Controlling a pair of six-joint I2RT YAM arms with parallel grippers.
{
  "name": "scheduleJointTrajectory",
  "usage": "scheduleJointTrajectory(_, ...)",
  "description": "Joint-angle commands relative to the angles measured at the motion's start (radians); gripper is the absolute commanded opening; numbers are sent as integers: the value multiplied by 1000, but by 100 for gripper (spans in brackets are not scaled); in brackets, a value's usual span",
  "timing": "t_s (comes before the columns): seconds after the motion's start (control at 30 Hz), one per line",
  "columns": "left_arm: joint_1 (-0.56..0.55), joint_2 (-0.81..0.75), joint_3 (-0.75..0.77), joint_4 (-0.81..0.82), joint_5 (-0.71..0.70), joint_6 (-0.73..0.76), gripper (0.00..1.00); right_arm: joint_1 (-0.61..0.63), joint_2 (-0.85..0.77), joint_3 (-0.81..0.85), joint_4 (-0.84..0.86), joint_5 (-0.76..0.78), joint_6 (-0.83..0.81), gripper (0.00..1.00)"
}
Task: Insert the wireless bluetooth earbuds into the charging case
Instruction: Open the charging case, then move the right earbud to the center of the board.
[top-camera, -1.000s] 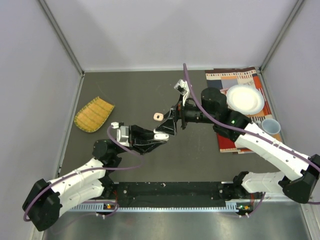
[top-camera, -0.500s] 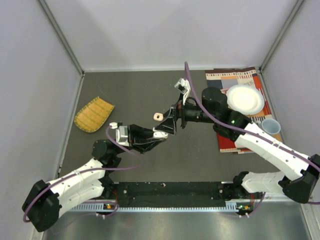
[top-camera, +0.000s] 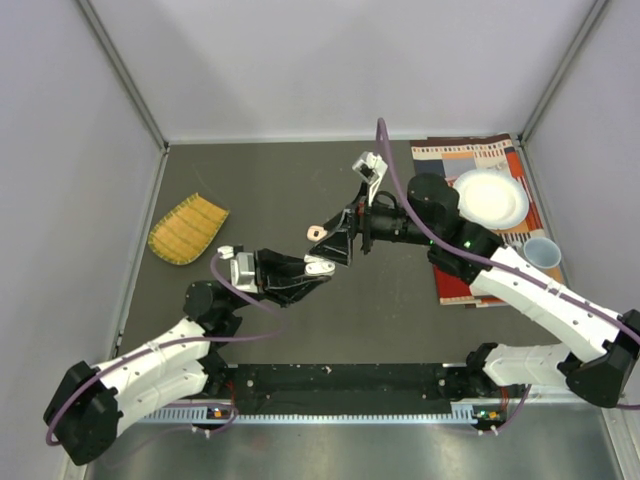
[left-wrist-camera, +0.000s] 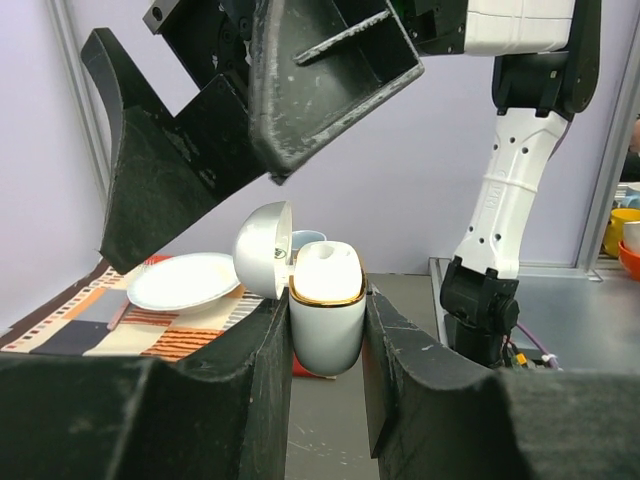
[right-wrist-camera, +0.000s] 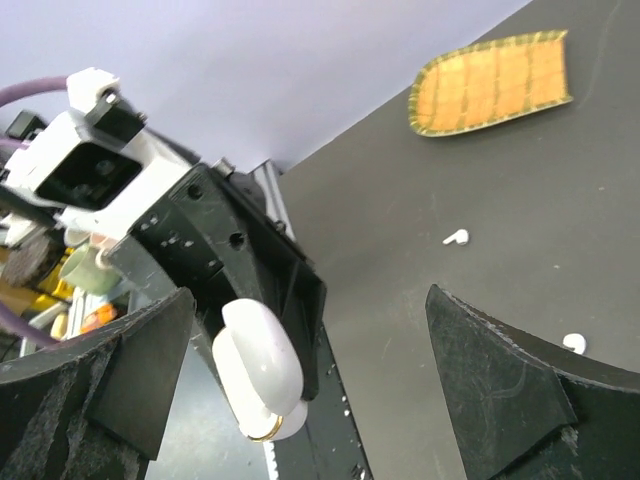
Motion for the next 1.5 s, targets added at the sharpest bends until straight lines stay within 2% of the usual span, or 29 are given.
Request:
scheduleJointTrajectory(0.0, -4, -25, -9, 17, -27, 35, 0, -3, -70, -14, 55, 167, 40, 99)
scheduleJointTrajectory(0.07, -4, -41, -15, -11, -60, 59, 0, -3, -130, -70, 89, 366, 61, 99)
scheduleJointTrajectory(0.17, -4, -89, -40, -46, -167, 97, 0, -12, -187, -114, 100, 540, 57, 99)
scheduleJointTrajectory(0.27, -4, -143, -67, -67, -242, 137, 0, -75, -192, -103, 20, 591, 97, 99)
scheduleJointTrajectory(0.43, -2, -222, -57, -156, -238, 171, 0, -221, -88, -94, -92, 495, 129, 98)
scheduleJointTrajectory(0.5, -2, -238, -43, -208, -232, 164, 0, -267, -16, -92, -131, 394, 97, 96)
scheduleJointTrajectory(0.57, -2, -265, -35, -233, -222, 161, 0, -281, 33, -92, -141, 306, 72, 94)
scheduleJointTrajectory(0.7, 4, -302, -49, -256, -235, 160, 0, -281, 150, -74, -154, 245, 22, 81)
scheduleJointTrajectory(0.8, 44, -316, -63, -258, -213, 149, 0, -276, 248, -42, -152, 179, 12, 76)
scheduleJointTrajectory(1.1, 237, -368, -78, -224, -77, 40, 0, -166, 485, 50, -154, 211, -35, 71)
scheduleJointTrajectory(1.37, 260, -442, -66, -299, -75, 37, 0, -94, 682, 147, -161, 245, -60, 63)
scheduleJointTrajectory(1.47, 260, -475, -61, -343, -84, 46, 0, -79, 710, 168, -163, 278, -92, 59)
